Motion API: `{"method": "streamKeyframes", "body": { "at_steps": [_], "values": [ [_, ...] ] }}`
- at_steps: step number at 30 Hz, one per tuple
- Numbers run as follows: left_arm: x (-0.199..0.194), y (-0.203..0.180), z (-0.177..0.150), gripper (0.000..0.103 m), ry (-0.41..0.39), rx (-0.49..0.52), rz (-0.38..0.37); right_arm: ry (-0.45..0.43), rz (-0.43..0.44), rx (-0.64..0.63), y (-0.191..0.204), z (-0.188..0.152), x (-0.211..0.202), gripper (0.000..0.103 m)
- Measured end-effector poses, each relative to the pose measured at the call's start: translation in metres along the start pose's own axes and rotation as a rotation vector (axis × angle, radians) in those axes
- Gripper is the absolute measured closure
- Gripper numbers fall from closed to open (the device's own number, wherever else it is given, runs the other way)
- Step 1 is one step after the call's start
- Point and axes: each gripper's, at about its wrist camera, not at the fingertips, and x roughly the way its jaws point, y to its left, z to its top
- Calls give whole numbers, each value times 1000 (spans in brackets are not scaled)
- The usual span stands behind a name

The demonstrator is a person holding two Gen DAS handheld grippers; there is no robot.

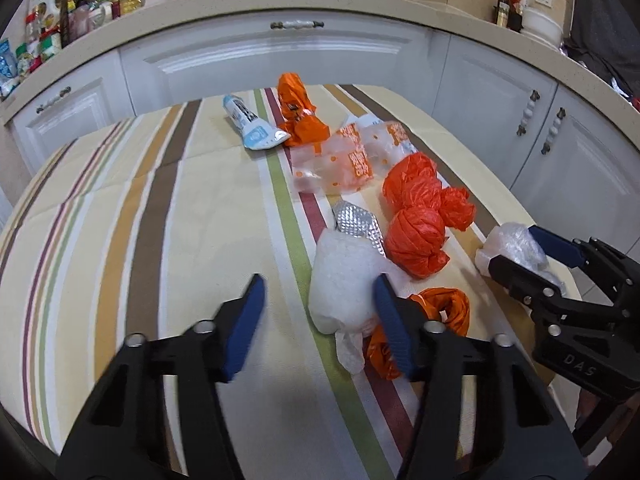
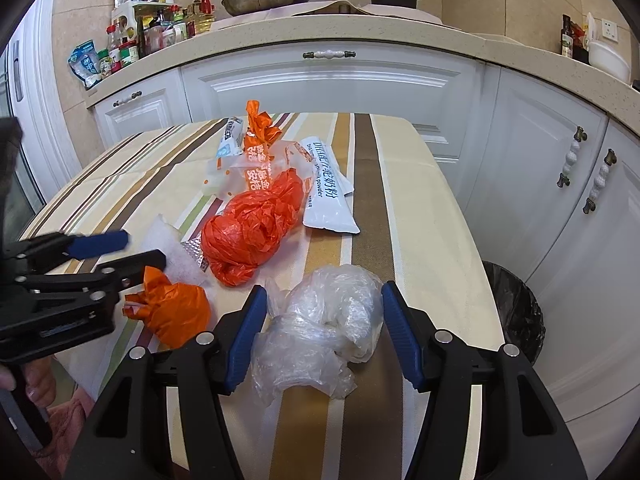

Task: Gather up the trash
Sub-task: 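Grasp the clear plastic bag with the right tool while the left tool grasps the white tissue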

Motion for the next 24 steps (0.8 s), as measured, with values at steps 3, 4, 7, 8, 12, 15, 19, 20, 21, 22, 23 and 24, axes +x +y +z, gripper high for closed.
{"method": "streamKeyframes", "body": {
  "at_steps": [3,4,7,8,12,15,19,20,21,22,23,24],
  "values": [
    [1,0,0,79,-2,-2,-63,1,-1,6,-2,0,0,45],
    [0,0,0,80,-2,2,-63,2,0,7,-2,0,0,45],
    [-2,-2,-1,85,-9,4,-61,-4,3,8,-3,1,-1,46],
    [-4,-1,-1,87,-13,-2,-64,-8,4,8,-3,2,-1,46],
    [-14,4,1,90,-35,-21,-41,-22,4,7,-4,3,-3,47],
    [-22,9,5,92,-51,-45,-40,-38,-2,6,-6,4,-7,48],
    [-33,12,11,93,-78,-61,-31,-55,-9,9,-9,7,-11,49],
    [-36,12,14,93,-88,-64,-28,-58,-11,11,-10,8,-12,49],
    [-39,12,17,93,-97,-67,-27,-64,-15,13,-12,9,-13,49],
    [-41,11,19,93,-108,-70,-26,-71,-18,17,-14,10,-15,49],
    [-44,11,22,93,-116,-71,-24,-76,-20,21,-16,12,-16,49],
    [-46,11,25,93,-125,-73,-22,-81,-23,24,-18,13,-18,49]
  ]
}}
